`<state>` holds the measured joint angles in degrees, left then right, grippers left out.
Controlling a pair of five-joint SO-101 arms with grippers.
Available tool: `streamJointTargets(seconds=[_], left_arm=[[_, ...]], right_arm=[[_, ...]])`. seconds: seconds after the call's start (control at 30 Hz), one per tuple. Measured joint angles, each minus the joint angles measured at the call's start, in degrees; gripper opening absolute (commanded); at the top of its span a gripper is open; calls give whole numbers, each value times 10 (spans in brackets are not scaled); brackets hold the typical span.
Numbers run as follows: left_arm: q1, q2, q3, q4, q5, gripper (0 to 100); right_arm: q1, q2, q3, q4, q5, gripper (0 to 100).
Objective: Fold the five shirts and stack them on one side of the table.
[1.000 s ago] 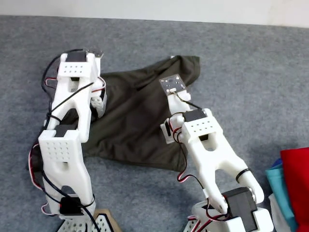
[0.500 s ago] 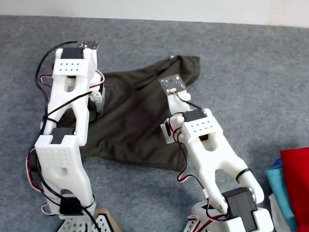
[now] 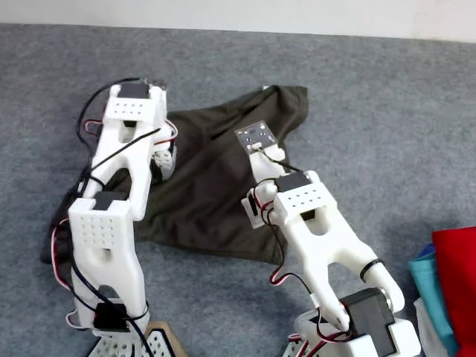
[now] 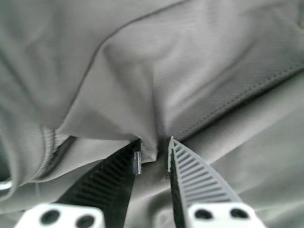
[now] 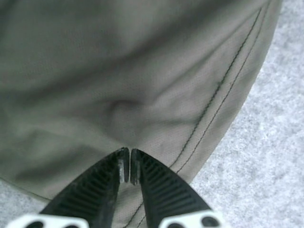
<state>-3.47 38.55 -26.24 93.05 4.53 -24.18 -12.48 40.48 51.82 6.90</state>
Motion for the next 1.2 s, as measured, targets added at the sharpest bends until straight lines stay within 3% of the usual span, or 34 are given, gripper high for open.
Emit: streamJointTargets(seconds=[0.2, 0.37, 0.63, 1.03, 1.2], left_arm=[[2, 19, 0, -2, 0, 110], [4, 40, -1, -2, 4, 3], [5, 55, -19, 3, 22, 6], [-33, 57, -193, 66, 25, 6], [-55, 54, -235, 71, 25, 6]], right_arm=[[0, 0, 0, 0, 0, 24], [0, 0, 0, 0, 0, 24], [0, 0, 2, 0, 0, 24], [0, 0, 2, -3, 0, 24], [0, 0, 18, -48, 0, 24]])
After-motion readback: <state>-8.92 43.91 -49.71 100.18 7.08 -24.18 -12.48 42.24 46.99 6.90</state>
